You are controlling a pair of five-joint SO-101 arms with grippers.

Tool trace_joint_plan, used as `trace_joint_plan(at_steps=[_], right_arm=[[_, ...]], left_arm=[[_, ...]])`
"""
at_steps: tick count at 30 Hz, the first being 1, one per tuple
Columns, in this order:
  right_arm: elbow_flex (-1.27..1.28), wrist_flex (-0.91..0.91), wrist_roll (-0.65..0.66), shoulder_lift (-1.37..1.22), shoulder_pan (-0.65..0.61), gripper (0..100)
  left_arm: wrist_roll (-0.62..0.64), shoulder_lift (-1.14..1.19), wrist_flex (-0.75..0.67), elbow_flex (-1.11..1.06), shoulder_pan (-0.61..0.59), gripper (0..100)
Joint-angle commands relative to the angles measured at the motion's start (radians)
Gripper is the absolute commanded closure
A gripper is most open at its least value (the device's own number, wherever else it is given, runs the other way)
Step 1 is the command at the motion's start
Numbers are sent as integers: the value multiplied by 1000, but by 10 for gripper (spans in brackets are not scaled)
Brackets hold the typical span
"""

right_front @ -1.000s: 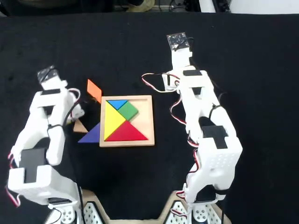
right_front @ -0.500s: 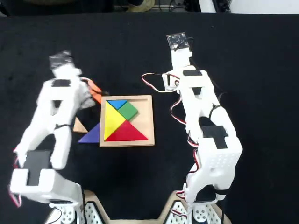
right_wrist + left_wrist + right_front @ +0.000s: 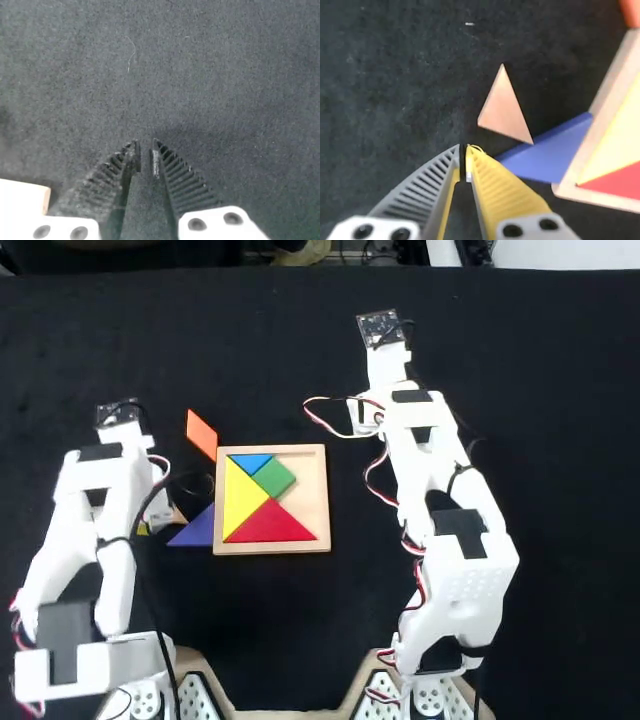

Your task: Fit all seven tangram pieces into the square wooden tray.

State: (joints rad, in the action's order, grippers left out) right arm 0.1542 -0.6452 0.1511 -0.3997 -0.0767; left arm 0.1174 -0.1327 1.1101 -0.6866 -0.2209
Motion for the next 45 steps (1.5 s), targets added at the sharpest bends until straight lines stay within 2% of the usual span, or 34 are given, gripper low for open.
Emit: trace_joint_plan(at_steps=[1, 10, 15, 20, 24, 28, 33, 36, 40, 45], right_arm=[[-24, 12, 9, 16, -8, 953], [-24, 12, 9, 16, -8, 953], [-25, 12, 9, 16, -8, 953], [-27, 12, 9, 16, -8, 953], [-27, 12, 9, 16, -8, 953], [-28, 12, 9, 16, -8, 953], [-28, 12, 9, 16, -8, 953], [-28, 12, 9, 16, -8, 953], [-25, 12, 9, 16, -8, 953], [-24, 12, 9, 16, -8, 953]], left_arm=[[17, 103, -97, 7, 19, 971], [32, 258, -130, 185, 10, 971], [34, 270, -157, 251, 19, 971], [106, 270, -203, 308, 13, 971], [117, 270, -195, 309, 47, 971], [117, 252, -129, 312, 31, 971], [109, 135, 32, 364, 7, 968], [118, 72, 69, 308, 70, 887], [163, 5, -68, 150, 97, 784], [164, -2, -310, -13, 65, 768]])
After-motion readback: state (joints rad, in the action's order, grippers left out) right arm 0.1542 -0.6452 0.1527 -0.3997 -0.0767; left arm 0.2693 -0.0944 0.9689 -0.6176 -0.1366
